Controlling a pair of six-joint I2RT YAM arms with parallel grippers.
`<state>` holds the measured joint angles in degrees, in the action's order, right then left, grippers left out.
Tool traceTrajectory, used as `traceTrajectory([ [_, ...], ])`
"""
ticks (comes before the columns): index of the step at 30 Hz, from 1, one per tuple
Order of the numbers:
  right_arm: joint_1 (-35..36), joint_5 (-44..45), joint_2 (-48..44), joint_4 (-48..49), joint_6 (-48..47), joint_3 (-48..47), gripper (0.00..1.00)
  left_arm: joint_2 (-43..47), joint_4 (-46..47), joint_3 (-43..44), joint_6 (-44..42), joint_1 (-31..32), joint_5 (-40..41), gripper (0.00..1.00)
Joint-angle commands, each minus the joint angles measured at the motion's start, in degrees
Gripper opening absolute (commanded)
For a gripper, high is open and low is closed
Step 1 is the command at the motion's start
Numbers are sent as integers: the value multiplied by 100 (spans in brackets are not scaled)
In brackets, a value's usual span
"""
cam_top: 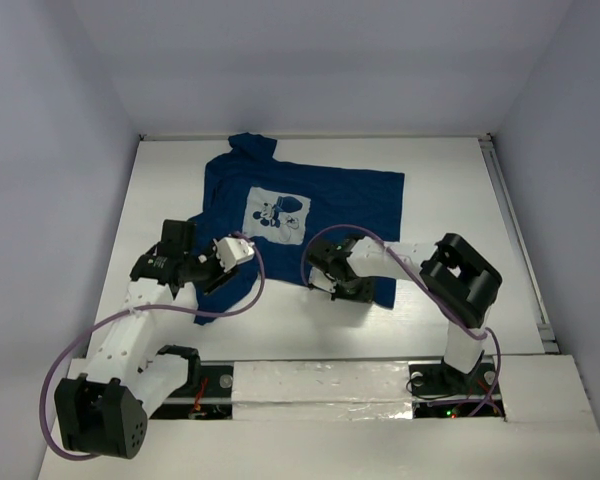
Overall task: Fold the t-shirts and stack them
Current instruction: Grap the side of the flattened tshirt closest away from the robot with both arms
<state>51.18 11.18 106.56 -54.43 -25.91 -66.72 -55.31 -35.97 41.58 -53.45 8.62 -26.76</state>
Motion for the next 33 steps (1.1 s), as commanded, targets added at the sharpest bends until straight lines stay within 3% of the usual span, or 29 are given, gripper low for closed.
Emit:
traceTrajectory([
  [1,15,-28,-39,117,51,-43,0,195,-471,-177,-392,25,-163,39],
  [12,-117,403,-355,-172,121,-210,0,433,-1676,-247,-1395,25,408,41],
  [20,-117,359,-391,-252,148,-430,0,-461,-1255,-335,-1229,412,953,56],
  [24,-117,262,-356,-217,174,-509,0,-823,-983,-221,-1124,561,849,57],
  [25,-117,236,-347,-208,174,-518,0,-902,-756,-203,-1045,562,857,65],
  [28,-117,236,-355,-173,165,-491,0,-1253,-343,-151,-738,720,989,65],
  [29,-117,227,-347,-181,165,-456,0,-1402,-271,-142,-650,720,989,76],
  [33,-117,227,-382,-182,157,-421,0,-1606,-200,-45,-535,825,639,78],
])
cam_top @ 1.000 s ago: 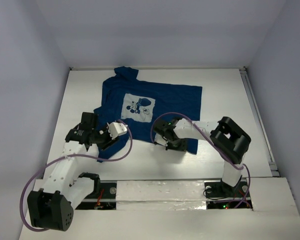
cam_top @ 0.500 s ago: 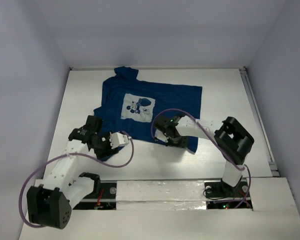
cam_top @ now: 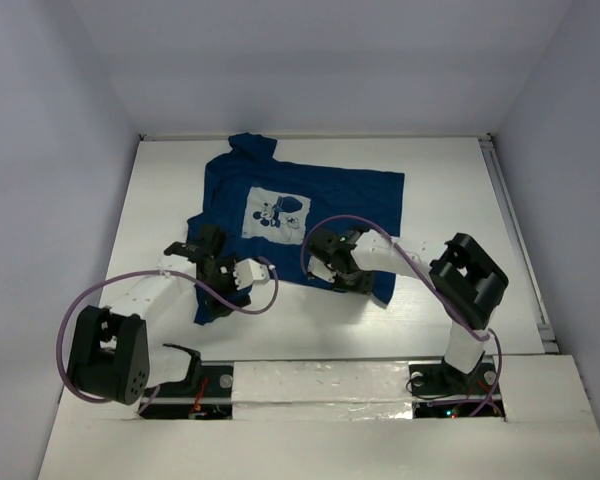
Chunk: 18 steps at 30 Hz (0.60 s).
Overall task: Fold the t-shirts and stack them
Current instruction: Grap the side of the flattened tshirt closest away from the robot with both arms
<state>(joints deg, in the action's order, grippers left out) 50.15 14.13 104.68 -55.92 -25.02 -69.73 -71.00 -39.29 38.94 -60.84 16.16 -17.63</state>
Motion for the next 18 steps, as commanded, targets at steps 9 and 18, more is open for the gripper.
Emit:
traceTrajectory([
  [9,-14,-112,-211,-85,84,-198,0,-256,817,-175,713,493,-4,77],
  [18,-14,-103,-334,-103,85,-137,0,-537,1178,-606,1074,730,312,46],
])
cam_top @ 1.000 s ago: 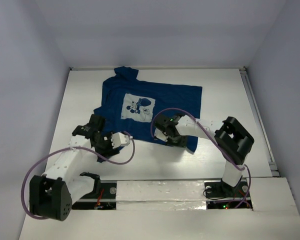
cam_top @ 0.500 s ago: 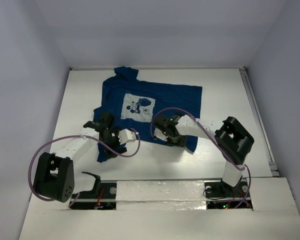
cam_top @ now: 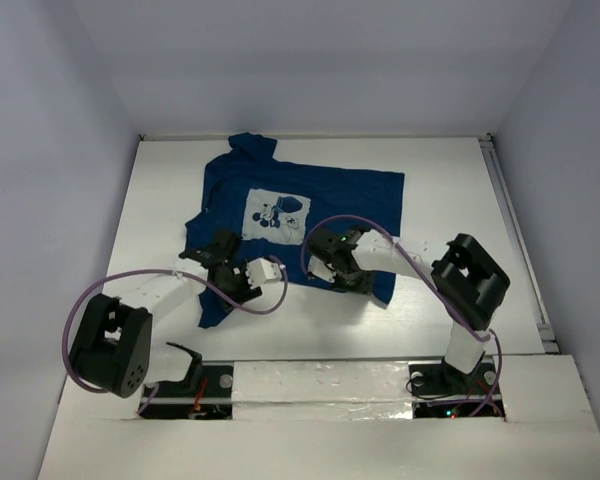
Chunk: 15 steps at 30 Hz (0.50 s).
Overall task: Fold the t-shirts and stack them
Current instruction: Grap the side of the flattened tshirt closest away from the robot with both arms
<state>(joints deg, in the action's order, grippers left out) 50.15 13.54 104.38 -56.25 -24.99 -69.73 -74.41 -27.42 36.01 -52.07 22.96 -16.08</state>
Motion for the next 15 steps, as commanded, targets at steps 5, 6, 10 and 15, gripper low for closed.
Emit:
traceTrajectory([
  [5,-14,-27,-357,-62,82,-102,0,-100,-149,-165,250,51,210,13],
  [6,-14,-27,-357,-44,74,-67,0,-56,-211,-112,242,51,210,8],
  [10,-14,43,-444,-26,30,91,0,137,-763,379,102,51,140,2],
  [15,-67,70,-699,-149,-32,215,0,322,-1528,977,-153,51,-202,4],
])
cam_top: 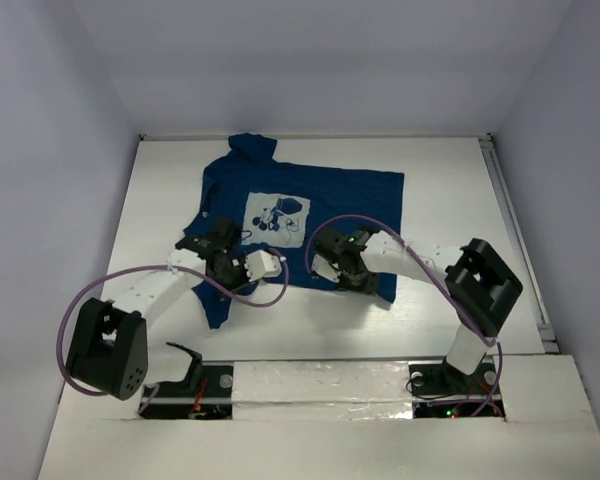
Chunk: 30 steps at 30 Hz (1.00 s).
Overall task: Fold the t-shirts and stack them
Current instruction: Grap the side of the flattened tshirt closest away from the robot with both arms
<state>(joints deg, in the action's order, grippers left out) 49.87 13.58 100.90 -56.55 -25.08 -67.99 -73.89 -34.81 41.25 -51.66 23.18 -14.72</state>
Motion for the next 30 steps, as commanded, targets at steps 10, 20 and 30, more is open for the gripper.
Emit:
traceTrajectory([
  [10,-354,250,-782,-286,-243,-4,0,15,-2064,1876,-520,29,-918,7],
  [20,-768,373,-879,-303,-471,232,0,-670,-2013,1623,-591,29,-119,9],
  [30,-768,-303,-897,-417,-603,488,0,-232,-2407,1156,-827,-103,443,6],
])
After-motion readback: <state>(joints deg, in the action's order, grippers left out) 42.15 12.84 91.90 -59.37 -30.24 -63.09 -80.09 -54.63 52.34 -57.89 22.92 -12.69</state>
